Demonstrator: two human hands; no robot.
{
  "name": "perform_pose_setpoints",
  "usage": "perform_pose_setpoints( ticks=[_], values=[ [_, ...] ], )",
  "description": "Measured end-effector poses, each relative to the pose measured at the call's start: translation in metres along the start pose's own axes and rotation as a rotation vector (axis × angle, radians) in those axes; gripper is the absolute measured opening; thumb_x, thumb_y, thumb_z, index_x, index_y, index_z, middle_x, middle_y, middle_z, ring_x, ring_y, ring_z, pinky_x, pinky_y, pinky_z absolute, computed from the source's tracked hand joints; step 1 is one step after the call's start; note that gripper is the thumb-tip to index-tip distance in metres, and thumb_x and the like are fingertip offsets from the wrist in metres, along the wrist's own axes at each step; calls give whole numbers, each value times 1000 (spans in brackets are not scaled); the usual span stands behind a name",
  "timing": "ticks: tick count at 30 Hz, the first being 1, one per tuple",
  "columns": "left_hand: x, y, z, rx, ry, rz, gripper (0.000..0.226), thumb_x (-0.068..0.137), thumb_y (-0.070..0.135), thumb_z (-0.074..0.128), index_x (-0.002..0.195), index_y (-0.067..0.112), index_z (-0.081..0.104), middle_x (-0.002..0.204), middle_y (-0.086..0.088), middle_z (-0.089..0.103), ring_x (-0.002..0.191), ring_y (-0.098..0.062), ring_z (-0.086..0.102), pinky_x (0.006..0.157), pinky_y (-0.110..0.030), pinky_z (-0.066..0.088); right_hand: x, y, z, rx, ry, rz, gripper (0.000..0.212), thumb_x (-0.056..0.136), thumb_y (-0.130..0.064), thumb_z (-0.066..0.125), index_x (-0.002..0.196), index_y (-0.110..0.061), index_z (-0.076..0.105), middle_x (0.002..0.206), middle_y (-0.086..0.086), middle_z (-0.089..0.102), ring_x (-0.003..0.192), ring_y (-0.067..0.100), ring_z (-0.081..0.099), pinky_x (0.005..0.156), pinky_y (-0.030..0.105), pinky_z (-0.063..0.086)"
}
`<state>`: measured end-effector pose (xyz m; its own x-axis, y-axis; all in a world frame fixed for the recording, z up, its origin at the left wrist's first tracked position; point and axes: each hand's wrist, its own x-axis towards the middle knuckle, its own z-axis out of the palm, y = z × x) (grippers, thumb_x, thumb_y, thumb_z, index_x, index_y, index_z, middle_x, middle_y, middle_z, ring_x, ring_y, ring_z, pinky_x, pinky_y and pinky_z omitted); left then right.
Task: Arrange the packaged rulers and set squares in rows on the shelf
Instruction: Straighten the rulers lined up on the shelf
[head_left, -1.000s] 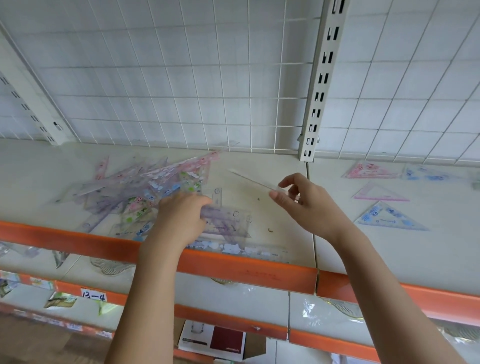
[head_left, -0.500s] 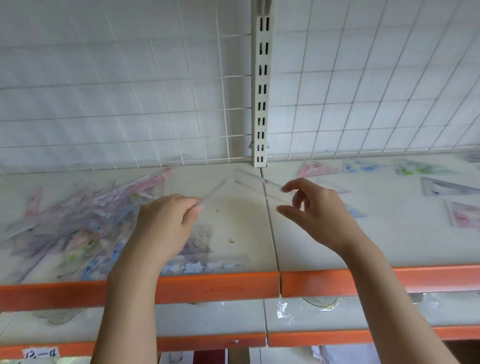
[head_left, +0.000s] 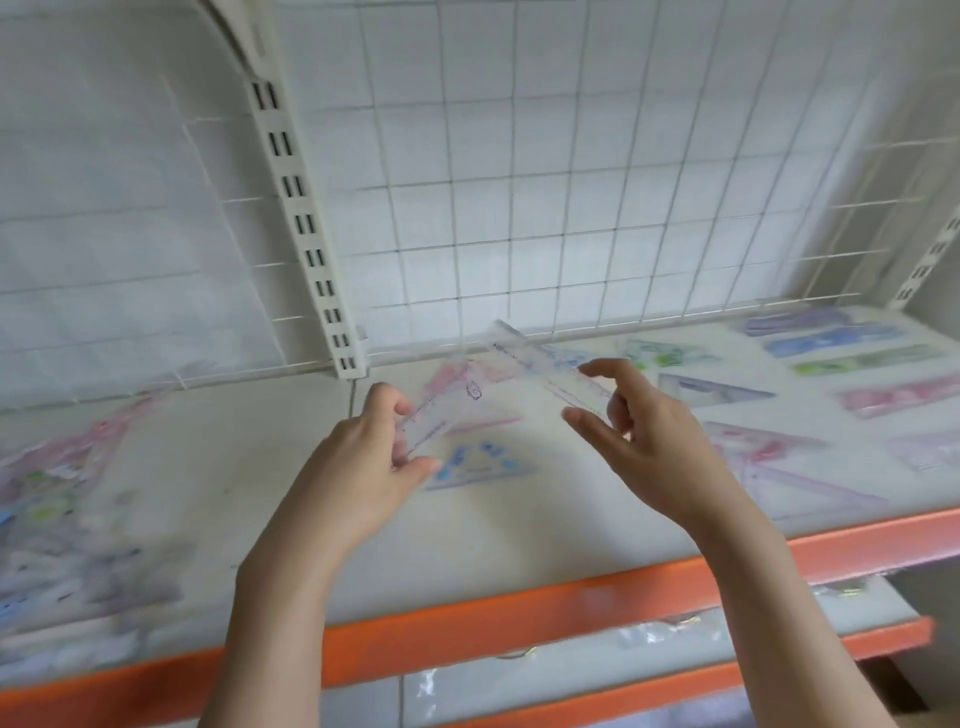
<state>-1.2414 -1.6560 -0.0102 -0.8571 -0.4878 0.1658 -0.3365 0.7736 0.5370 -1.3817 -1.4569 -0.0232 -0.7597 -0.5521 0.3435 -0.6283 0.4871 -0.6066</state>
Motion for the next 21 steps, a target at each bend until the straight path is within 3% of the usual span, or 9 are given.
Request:
perform_pose_setpoints(
  ticks=[5, 9, 12, 15, 18, 21],
  values=[
    [22, 61, 43, -63, 29, 64, 40, 82, 29, 69, 99, 21, 33, 83, 12, 52, 63, -1, 45, 61, -27, 34, 17, 63, -53, 46, 2, -15, 31, 91, -40, 53, 115, -21, 46, 74, -7, 54, 67, 9, 49, 68, 32, 39],
    [35, 111, 71, -35, 142, 120, 31, 79, 38, 69, 100, 28, 49, 80, 17, 57, 62, -3, 51, 64, -31, 43, 23, 108, -87, -6, -17, -84, 27, 93, -34, 52, 112, -17, 45, 93, -22, 55, 84, 15, 50, 81, 35, 39],
    [40, 148, 92, 49, 172, 123, 28, 82, 51, 57, 105, 35, 55, 81, 20, 56, 74, -13, 56, 73, -33, 46, 27, 144, -110, -7, -63, -96, 22, 94, -31, 51, 110, -18, 42, 106, -12, 53, 90, 14, 50, 74, 22, 31],
    [48, 175, 115, 49, 180, 143, 32, 83, 54, 51, 108, 34, 57, 86, 15, 60, 69, -16, 55, 70, -35, 48, 34, 176, -135, -75, -95, -87, 30, 93, -28, 54, 117, -12, 51, 107, -6, 47, 91, 12, 48, 72, 15, 29],
    [57, 191, 138, -7, 125, 172, 36, 80, 47, 62, 112, 31, 60, 86, 15, 60, 57, -2, 47, 64, -28, 41, 46, 209, -159, -162, -70, -57, 36, 90, -24, 60, 121, -7, 57, 108, 5, 52, 100, 20, 55, 76, 19, 33],
    [64, 205, 156, -52, 53, 214, 47, 80, 34, 70, 124, 27, 56, 92, 14, 55, 63, 8, 45, 65, -14, 34, 59, 239, -174, -258, -59, -27, 41, 90, -23, 61, 127, -7, 55, 116, 11, 55, 109, 29, 54, 85, 30, 36]
  ],
)
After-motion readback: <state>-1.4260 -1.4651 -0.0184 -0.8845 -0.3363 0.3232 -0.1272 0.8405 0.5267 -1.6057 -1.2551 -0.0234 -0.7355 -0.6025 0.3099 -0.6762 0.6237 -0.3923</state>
